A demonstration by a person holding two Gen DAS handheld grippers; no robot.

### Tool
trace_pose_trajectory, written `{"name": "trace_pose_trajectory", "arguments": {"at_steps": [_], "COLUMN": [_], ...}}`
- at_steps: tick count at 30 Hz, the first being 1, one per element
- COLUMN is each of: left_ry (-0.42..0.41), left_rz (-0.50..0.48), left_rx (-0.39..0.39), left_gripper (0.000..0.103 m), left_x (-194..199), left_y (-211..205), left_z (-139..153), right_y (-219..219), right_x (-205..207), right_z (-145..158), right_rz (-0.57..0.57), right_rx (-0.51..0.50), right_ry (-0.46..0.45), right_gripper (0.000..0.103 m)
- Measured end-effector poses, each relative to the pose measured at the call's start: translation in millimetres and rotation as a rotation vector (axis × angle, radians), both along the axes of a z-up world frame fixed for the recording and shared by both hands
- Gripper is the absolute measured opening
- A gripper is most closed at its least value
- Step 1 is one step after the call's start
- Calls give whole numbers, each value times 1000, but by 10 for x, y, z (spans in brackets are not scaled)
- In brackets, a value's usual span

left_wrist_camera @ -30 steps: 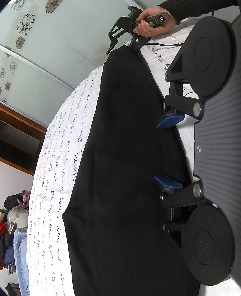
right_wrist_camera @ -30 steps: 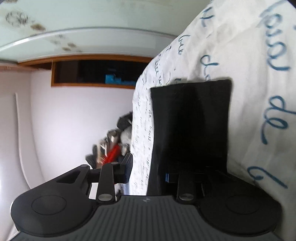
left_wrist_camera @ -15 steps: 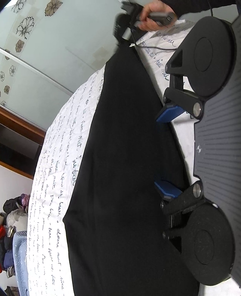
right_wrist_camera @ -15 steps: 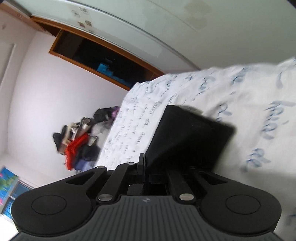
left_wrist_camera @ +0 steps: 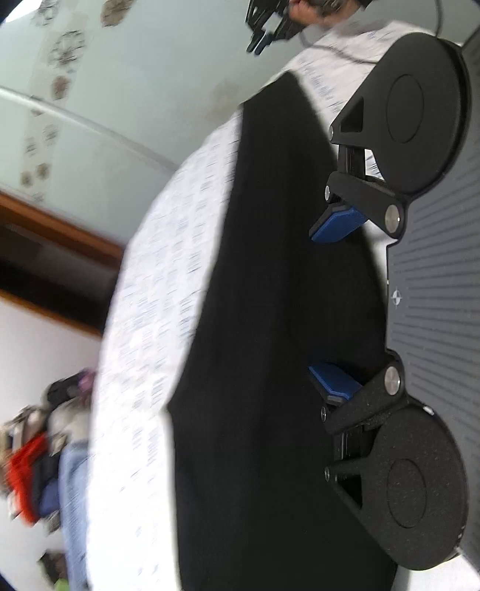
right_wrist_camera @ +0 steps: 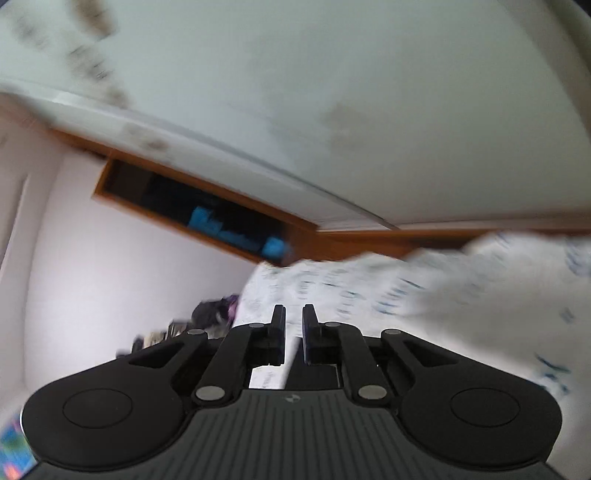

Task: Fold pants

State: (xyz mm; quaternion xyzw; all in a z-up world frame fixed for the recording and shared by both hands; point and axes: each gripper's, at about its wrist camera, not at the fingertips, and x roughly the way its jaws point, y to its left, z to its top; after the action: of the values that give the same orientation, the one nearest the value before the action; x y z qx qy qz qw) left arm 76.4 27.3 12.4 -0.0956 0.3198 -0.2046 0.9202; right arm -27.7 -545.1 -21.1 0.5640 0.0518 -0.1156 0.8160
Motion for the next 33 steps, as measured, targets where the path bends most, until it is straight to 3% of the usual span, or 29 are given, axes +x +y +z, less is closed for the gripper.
{"name": "trace_pose_trajectory", "arguments": {"at_steps": [2,5,8,10,12,13,16,19,25,31,32,33], "left_ry": [-91,-177,-171,-112,-110,-108,-101,-94,-94,-90,-89,-88], "left_rz": [91,207,279,293,295,291,282,283,287,286,286,286], "left_rx": [-25,-30,-14,-35,-27,-26,-31,-64,-117,-144,-145,-145], "left_gripper": [83,93,93,93,95,95,98,98,99,100,101,101], "left_x": [-75,-108,-87,-48,-23,-12,1,18,29,75,88,85], "left_y": [106,245,323,352,347,343,369,424,456,491,492,472], "left_z": [50,30,-123,-208,-206,-206,-230,-239,-266,-264,-262,-256], "right_y": [195,824,1694,2374,2948,3236,3759,4041,4261,4348,4355,4424], "right_x": [232,928,1695,2255,2725,2968,3498,3802,3819,3737,3734,3728], "right_z": [235,473,514,436,356,314,253,196,86,131,113,113], "right_rz": [131,475,835,1090,1268,1328,1446,1494,1581,1641,1642,1641], "right_rx": [-80,-150,-145,-77,-36,-49,-109,-141,-212,-202,-204,-245], "right_ry": [-26,-56,-49,-8,67,120,192,265,348,335,331,306], "right_gripper": [10,12,27,51,61,61,61,61,61,59,56,32]}}
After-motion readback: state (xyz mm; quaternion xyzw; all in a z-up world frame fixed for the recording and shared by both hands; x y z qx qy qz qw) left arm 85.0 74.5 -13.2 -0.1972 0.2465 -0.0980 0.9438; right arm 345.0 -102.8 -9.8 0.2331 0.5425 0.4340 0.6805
